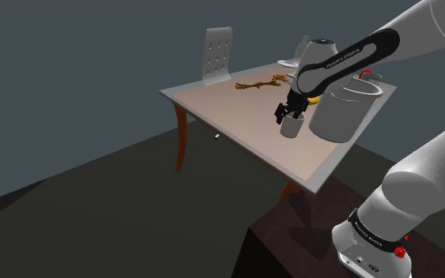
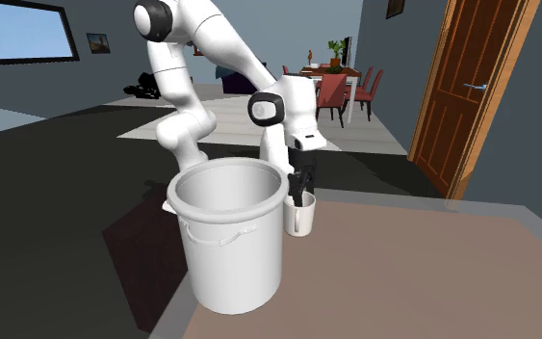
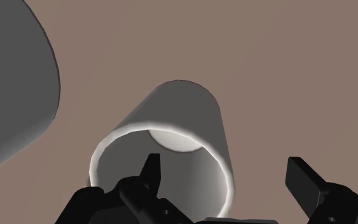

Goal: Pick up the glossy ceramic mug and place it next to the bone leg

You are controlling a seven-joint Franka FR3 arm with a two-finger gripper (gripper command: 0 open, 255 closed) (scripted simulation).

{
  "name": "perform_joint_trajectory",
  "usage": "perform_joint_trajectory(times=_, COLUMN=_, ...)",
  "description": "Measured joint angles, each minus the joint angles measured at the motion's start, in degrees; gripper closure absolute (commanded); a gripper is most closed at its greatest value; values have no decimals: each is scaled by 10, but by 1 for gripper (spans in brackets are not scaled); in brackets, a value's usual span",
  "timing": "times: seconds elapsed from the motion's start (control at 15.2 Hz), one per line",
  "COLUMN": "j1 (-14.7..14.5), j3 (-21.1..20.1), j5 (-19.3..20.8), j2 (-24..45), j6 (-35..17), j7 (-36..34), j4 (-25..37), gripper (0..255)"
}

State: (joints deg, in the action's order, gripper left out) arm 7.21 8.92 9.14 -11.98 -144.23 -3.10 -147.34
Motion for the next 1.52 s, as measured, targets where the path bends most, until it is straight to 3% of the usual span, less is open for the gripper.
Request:
perform_joint_trajectory(times=0.4, j1=0, j3=1, j5=0, j2=5, j6=-8, j7=0, j4=-2, gripper=0)
perform_joint_trajectory(times=0.46, j1=0, j3=1, j5=0, j2=5, j6=-8, j7=0, j4=-2, gripper=255)
perform_joint_trajectory(times=1.12, j1=0, j3=1, j5=0, j2=6, j6=-8, j7=0, j4=-2, gripper=255)
perform_joint_trajectory(times=1.52, j1=0, j3=-1, j5=-2, j2=-24, j6=37, j7=3, j4=14, gripper=255)
